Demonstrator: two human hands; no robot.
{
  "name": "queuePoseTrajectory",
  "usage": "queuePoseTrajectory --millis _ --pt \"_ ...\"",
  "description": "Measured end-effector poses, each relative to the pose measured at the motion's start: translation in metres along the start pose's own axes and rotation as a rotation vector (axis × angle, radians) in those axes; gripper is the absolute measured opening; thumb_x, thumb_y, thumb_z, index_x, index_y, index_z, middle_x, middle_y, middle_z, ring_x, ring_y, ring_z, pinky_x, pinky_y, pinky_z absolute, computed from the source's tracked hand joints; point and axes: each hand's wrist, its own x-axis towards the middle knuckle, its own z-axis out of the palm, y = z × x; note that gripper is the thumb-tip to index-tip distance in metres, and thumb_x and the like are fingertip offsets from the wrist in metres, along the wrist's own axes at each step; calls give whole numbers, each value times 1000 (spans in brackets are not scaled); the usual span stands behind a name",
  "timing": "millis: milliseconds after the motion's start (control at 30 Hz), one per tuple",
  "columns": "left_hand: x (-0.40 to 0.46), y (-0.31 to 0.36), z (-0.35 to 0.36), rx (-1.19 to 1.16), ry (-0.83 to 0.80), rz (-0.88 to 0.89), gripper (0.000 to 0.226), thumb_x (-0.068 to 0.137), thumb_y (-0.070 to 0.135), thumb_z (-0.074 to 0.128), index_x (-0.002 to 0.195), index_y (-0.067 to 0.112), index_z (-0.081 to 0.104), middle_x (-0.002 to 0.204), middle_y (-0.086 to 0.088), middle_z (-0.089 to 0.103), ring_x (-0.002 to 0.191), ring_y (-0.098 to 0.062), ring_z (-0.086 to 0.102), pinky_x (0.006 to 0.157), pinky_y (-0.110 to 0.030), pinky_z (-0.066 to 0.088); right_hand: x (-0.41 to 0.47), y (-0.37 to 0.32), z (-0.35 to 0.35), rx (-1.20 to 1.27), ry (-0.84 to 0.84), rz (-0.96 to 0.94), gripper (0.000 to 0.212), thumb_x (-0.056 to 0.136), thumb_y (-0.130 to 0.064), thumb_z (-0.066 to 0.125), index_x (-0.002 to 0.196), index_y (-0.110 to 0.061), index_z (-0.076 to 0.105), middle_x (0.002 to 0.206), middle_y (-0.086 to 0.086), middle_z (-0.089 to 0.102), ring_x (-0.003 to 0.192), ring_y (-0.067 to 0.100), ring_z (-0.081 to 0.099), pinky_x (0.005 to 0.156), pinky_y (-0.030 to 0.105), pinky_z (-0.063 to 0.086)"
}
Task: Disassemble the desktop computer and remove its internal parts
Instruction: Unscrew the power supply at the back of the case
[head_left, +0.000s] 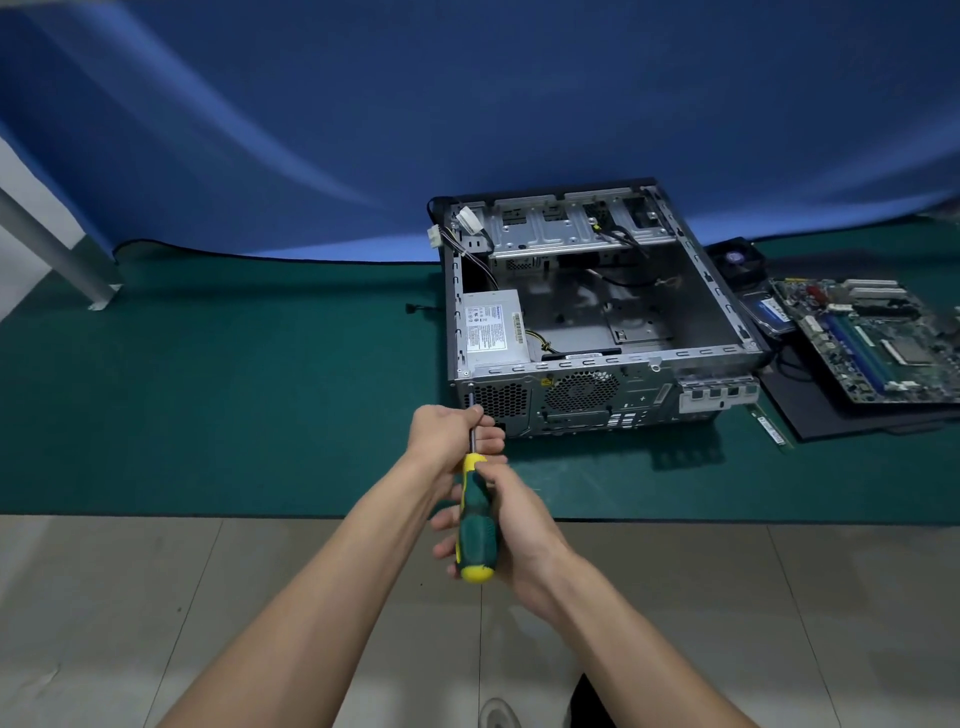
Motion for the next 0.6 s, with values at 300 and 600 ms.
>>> queuePoseTrajectory --millis 300,600 --pt "2 4 -10 231 31 18 21 91 9 59 74 -1 56 45 -8 58 32 -14 51 36 -21 46 8 13 1 -156 207 -91 29 87 -29 66 77 -11 45 59 4 59 45 16 56 45 19 43" --pt "5 -3 -8 295 38 83 23 93 10 55 72 2 59 53 -8 63 46 -22 59 45 -25 48 11 9 -3 -182 214 -123 23 91 -22 58 74 -8 55 54 2 63 42 17 58 46 19 43"
